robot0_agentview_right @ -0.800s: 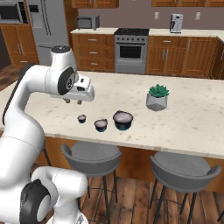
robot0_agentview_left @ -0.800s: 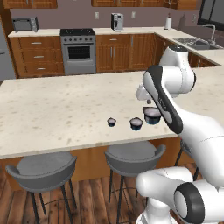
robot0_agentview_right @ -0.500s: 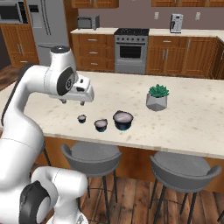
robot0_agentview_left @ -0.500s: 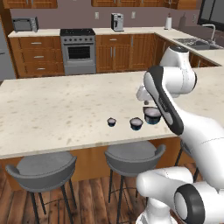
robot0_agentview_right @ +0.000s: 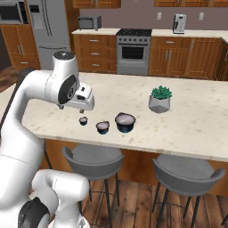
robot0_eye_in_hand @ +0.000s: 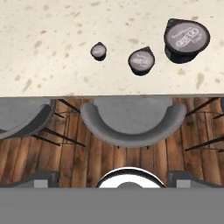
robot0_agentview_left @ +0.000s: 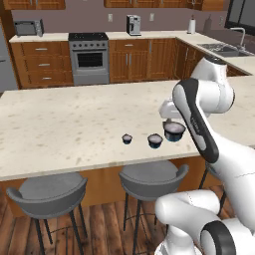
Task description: Stack the yogurt containers by placing the smaller containers on top of the larger containers.
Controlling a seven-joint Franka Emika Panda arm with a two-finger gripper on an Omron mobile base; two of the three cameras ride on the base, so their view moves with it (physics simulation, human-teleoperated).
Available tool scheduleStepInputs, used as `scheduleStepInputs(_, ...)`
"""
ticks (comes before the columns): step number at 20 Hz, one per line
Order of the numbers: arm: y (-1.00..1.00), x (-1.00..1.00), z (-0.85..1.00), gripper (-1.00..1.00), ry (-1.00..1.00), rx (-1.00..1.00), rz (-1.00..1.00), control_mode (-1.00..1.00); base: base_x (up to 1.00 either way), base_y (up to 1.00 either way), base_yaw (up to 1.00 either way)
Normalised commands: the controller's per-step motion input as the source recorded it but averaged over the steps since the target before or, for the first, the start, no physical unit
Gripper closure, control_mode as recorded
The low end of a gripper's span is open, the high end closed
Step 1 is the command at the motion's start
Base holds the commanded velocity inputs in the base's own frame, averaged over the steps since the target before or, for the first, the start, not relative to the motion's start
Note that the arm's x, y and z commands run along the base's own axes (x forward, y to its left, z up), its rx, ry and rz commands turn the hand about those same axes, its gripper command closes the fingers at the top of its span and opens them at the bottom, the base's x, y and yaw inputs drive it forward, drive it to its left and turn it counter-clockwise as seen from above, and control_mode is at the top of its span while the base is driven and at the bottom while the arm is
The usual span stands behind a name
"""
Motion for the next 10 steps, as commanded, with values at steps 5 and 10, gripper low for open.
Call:
scheduleStepInputs(5,-0.09,-0.29,-0.03,-1.0,0.0,0.2,-0.07,-1.0,0.0,0.0,0.0)
scheduleStepInputs(10,-0.04,-0.38,-0.04,-1.0,0.0,0.1,-0.18,-1.0,0.0,0.0,0.0)
